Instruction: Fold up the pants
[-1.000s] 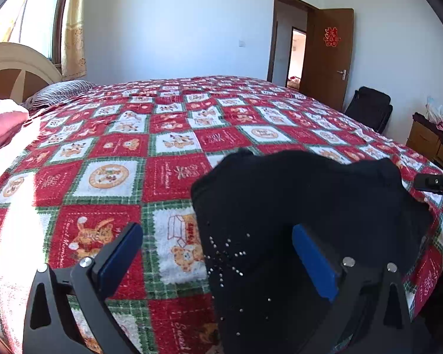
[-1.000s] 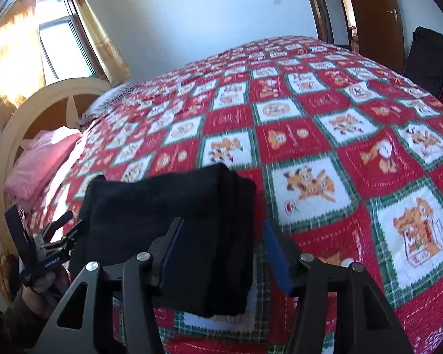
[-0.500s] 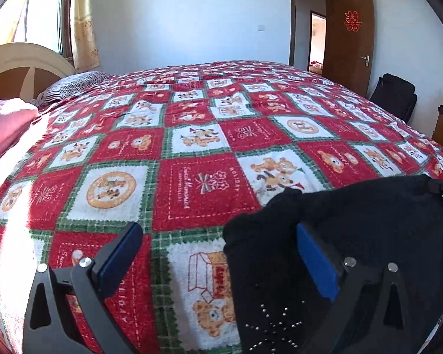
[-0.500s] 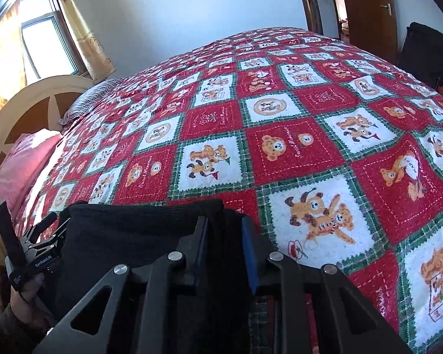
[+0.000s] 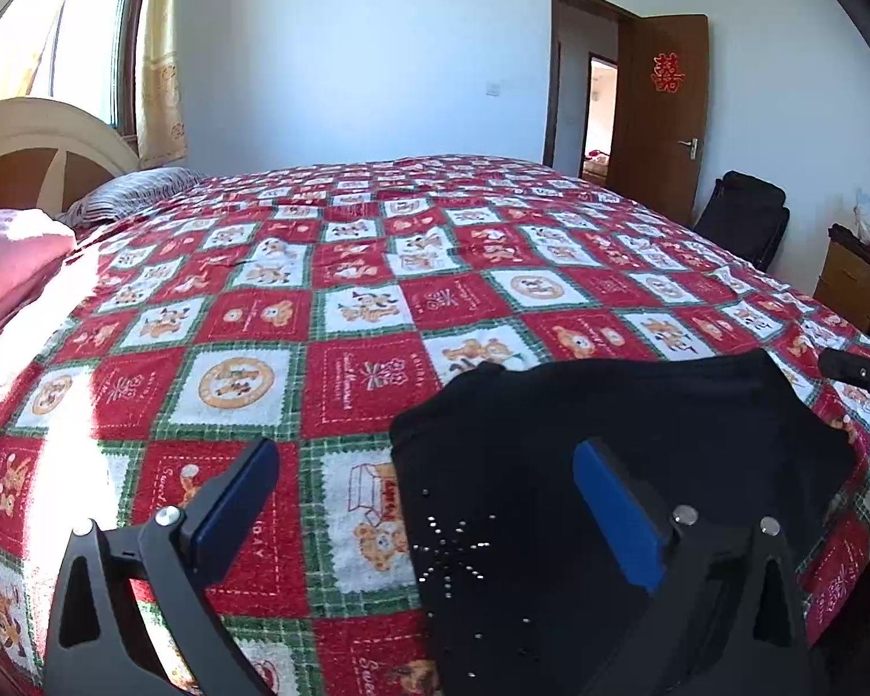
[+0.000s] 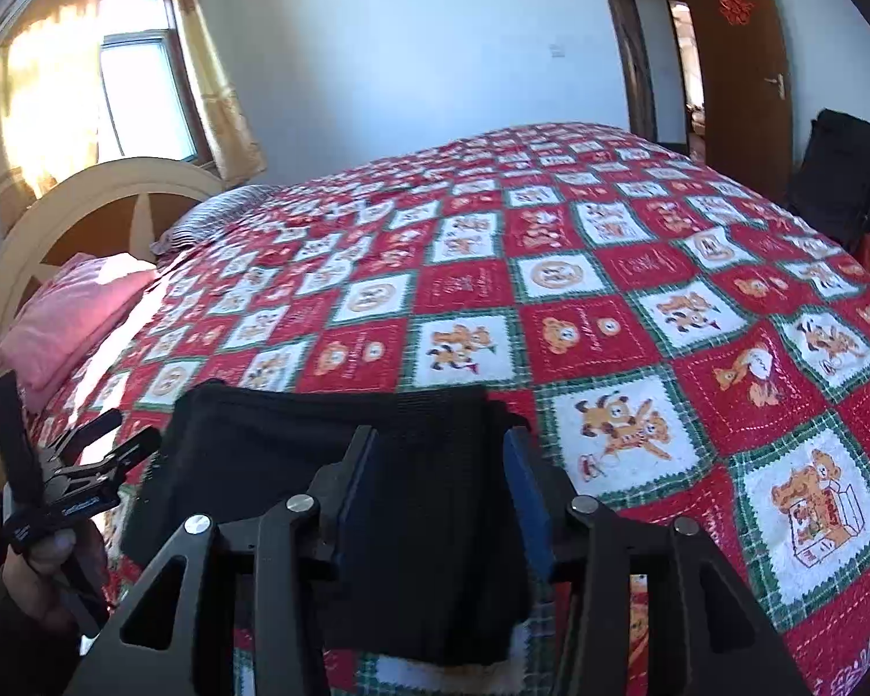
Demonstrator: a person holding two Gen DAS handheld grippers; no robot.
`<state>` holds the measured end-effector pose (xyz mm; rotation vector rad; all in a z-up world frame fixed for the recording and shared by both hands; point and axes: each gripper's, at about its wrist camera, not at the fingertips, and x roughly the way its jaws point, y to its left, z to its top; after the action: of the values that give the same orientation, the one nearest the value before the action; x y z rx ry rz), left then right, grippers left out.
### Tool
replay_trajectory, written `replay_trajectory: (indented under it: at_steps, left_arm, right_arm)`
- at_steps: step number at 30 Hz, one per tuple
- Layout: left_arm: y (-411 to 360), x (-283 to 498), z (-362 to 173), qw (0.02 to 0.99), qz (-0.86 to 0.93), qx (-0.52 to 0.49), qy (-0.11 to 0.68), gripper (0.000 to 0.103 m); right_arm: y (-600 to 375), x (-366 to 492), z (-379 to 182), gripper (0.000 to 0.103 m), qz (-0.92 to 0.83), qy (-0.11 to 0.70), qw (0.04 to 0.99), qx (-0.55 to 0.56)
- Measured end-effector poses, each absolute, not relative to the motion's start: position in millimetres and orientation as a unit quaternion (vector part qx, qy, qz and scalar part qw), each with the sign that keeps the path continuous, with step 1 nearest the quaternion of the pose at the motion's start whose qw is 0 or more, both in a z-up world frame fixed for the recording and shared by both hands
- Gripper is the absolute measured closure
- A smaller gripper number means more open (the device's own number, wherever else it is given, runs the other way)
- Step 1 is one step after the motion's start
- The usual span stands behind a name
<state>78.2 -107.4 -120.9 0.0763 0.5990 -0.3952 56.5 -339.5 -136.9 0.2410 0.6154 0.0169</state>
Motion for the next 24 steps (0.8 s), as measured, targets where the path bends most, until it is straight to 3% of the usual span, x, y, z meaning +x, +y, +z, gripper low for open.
replay_trajectory:
  at_steps: [9, 22, 24]
  left_arm:
    - [-131.3, 74.2, -144.6, 0.917, -0.213, 0.067, 0.329, 0.000]
    - [-118.8, 71.2, -142.0, 0.918, -0.209, 0.049, 0.334, 0.000]
    - [-117.0, 72.6, -142.0, 0.918, -0.208, 0.045, 0.334, 0.000]
  right_arm:
    - [-313.7, 61.9, -176.3, 0.052, 0.054, 0.386, 0.916, 0.092]
    - [-332.7, 51.7, -158.8, 0.051, 0.049, 0.340, 0.930, 0.132]
    - [-332.6, 53.6, -157.4, 0.044, 0.049, 0.335, 0.932, 0.128]
